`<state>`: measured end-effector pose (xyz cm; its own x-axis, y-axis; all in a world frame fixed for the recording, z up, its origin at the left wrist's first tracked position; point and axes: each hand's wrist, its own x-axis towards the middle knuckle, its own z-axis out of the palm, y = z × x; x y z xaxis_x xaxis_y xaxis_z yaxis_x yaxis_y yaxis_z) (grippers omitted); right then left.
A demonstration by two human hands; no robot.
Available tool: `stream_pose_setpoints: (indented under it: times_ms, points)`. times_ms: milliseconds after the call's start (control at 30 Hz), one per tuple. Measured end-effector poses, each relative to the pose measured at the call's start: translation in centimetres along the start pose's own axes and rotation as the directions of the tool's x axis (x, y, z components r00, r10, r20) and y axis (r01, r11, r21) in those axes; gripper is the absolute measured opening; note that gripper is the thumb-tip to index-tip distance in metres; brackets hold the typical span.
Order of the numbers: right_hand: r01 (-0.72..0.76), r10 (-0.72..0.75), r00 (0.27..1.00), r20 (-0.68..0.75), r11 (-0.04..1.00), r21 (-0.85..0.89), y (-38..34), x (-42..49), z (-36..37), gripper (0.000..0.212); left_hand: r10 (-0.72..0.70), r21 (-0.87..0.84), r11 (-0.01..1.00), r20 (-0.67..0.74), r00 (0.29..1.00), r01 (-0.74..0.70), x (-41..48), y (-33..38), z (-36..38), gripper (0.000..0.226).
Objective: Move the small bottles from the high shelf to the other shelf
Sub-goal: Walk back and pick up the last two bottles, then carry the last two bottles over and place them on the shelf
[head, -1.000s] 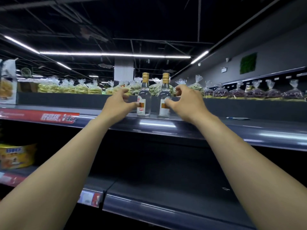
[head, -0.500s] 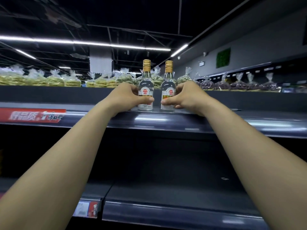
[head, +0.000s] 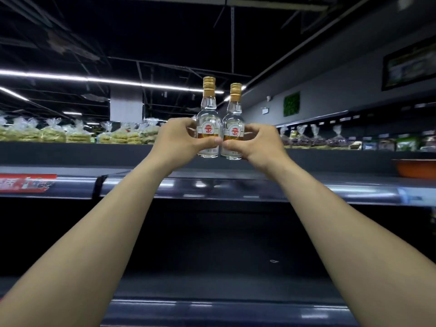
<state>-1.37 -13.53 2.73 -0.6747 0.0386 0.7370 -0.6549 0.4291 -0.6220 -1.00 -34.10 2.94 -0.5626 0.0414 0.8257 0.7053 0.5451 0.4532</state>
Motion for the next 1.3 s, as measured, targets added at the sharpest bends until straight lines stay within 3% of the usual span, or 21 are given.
stream_pose_setpoints:
  times_ms: [267,433,533,667,833,967,1067,1300]
  points:
    - [-0.026,-0.01,0.983,-0.183,0.981,-0.193,4.2,-9.5,-23.7,0.031,0.089,-0.201,0.977,0.109,0.99,-0.066,-5.9,16.1,17.2,0.045]
    - [-0.199,0.095,0.952,-0.292,0.915,-0.351,9.1,-20.2,-40.3,0.029,0.042,-0.367,0.929,0.254,0.966,0.056,-12.3,24.6,31.9,0.035]
    - [-0.363,0.207,0.899,-0.385,0.845,-0.393,12.1,-27.5,-49.8,0.027,0.058,-0.433,0.894,0.365,0.929,0.114,-16.6,29.9,40.3,0.035]
    - [-0.558,0.302,0.771,-0.561,0.745,-0.366,15.8,-37.6,-61.5,0.029,0.12,-0.479,0.868,0.457,0.881,0.131,-23.5,37.6,51.2,0.041]
    - [-0.737,0.355,0.56,-0.749,0.625,-0.256,19.3,-50.0,-73.5,0.033,0.213,-0.551,0.801,0.628,0.749,0.235,-32.6,47.6,64.6,0.03]
    - [-0.828,0.369,0.434,-0.822,0.522,-0.203,21.8,-57.7,-82.7,0.029,0.298,-0.591,0.733,0.725,0.62,0.338,-39.2,56.7,75.4,0.028]
    - [-0.872,0.359,0.361,-0.861,0.456,-0.175,23.8,-62.0,-90.5,0.031,0.353,-0.572,0.72,0.789,0.503,0.394,-43.6,63.9,84.2,0.029]
    - [-0.941,0.266,0.226,-0.937,0.307,-0.14,25.7,-69.0,-107.6,0.037,0.5,-0.601,0.705,0.798,0.338,0.376,-50.7,80.2,99.1,0.032]
